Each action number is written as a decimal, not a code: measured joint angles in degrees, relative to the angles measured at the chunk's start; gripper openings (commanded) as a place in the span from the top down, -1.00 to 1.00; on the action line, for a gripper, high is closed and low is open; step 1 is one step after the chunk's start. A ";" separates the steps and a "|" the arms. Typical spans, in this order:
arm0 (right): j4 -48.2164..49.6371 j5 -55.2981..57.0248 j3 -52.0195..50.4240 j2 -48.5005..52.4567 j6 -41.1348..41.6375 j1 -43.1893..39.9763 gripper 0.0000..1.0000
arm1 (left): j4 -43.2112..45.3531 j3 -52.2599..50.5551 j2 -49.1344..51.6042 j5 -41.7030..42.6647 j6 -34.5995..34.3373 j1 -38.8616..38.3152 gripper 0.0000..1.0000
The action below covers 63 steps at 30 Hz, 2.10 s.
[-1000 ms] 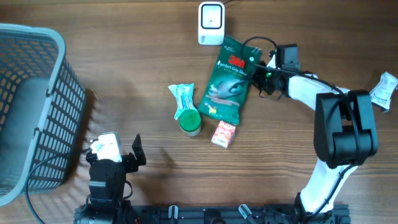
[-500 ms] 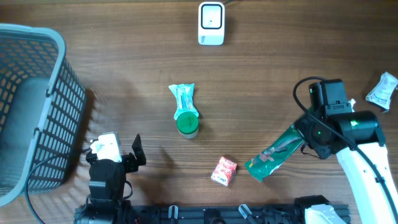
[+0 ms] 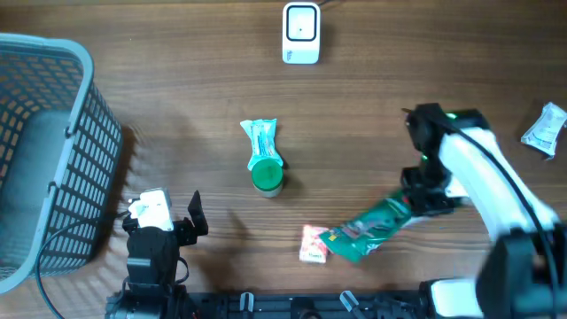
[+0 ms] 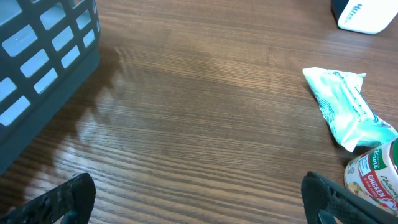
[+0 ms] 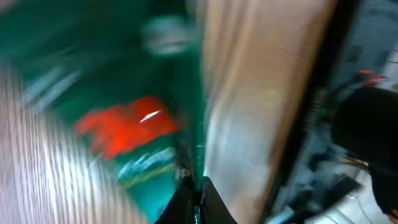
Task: Scan the item barcode
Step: 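Drag the glove pack rightward, laying it flat across the table, then reach the left gripper to the glove pack's left end and grasp it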
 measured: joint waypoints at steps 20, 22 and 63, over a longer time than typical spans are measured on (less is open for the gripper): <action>-13.14 -21.38 27.56 12.94 -16.48 -5.60 0.91 | 0.00 0.00 0.00 0.00 0.00 0.00 -1.00; -13.03 -21.92 24.76 13.07 -11.04 -5.62 0.91 | 0.00 0.00 0.00 0.00 0.00 0.00 -1.00; -13.25 -32.59 20.37 7.58 -21.77 -14.43 0.91 | 12.15 -0.57 0.04 1.57 1.14 0.00 -1.00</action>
